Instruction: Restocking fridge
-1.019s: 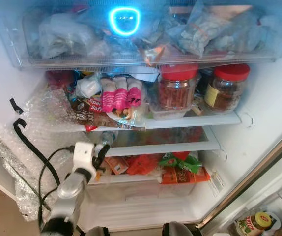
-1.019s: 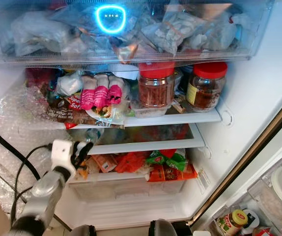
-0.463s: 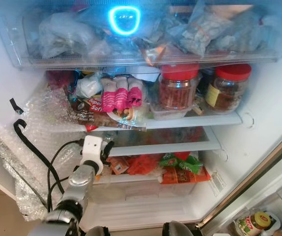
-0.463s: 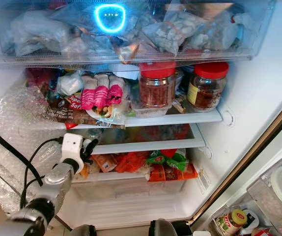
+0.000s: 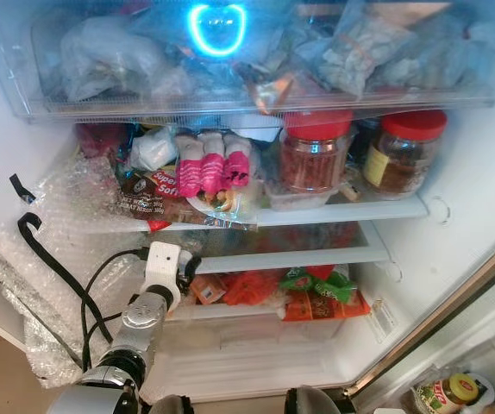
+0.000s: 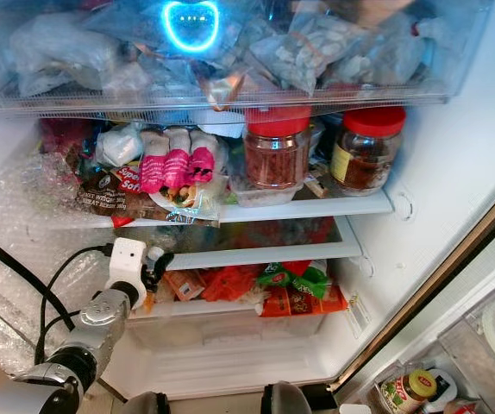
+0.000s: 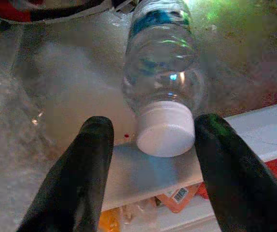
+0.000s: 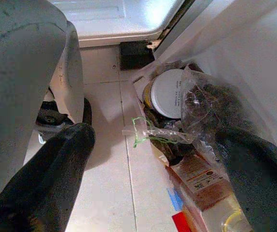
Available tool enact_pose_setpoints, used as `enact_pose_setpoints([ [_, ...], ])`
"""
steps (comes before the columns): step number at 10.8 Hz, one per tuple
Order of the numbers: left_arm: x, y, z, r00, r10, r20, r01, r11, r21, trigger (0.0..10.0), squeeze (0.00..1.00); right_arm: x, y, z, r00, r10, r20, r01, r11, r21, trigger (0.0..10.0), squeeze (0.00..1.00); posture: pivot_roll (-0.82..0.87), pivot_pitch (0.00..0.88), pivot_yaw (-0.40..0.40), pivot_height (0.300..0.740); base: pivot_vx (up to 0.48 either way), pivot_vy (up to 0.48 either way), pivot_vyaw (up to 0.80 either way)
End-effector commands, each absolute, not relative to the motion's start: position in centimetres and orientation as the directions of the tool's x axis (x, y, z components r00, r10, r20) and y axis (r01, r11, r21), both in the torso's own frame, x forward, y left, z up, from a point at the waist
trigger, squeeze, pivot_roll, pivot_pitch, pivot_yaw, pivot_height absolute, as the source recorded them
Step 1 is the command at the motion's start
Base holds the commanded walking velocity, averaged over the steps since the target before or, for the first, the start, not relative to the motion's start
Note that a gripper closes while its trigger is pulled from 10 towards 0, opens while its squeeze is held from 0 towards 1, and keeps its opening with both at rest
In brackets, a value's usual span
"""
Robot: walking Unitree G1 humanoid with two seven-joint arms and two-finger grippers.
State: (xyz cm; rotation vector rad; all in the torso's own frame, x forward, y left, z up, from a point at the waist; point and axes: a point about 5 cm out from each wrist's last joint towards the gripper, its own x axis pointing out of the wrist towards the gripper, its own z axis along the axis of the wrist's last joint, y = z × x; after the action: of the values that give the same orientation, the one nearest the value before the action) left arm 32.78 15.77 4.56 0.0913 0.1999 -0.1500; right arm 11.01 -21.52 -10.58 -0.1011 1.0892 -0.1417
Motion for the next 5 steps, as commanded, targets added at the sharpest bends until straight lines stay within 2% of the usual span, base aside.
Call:
enact_pose_setpoints([
  [1,32.4,16.2,4.4,0.971,-0.145,-0.190,0.164,0.982,0.090,10.0,1.00,11.1,-21.1,-10.6,0.459,-0.156,-0.875,0.066,0.988,-0.141,10.0,0.00,-0.12,0.000,-0.011,0.642,0.000,0.000,0.00],
  [2,32.2,16.3,5.0,0.974,-0.189,-0.126,0.203,0.974,0.103,10.0,1.00,11.2,-21.1,-10.6,0.460,-0.157,-0.874,0.069,0.988,-0.142,10.0,0.00,-0.12,0.000,-0.010,0.642,0.000,0.000,0.00],
  [3,31.9,16.4,5.3,0.972,-0.217,-0.090,0.227,0.966,0.123,10.0,0.00,11.2,-21.1,-10.6,0.460,-0.158,-0.874,0.069,0.987,-0.142,10.0,0.00,-0.12,0.000,-0.010,0.642,0.000,0.000,0.00],
  [5,30.7,16.4,5.6,0.964,-0.263,-0.023,0.263,0.946,0.190,10.0,0.00,11.2,-21.2,-10.6,0.460,-0.157,-0.874,0.070,0.988,-0.141,10.0,0.00,-0.11,0.000,-0.004,0.642,0.000,0.000,0.00],
])
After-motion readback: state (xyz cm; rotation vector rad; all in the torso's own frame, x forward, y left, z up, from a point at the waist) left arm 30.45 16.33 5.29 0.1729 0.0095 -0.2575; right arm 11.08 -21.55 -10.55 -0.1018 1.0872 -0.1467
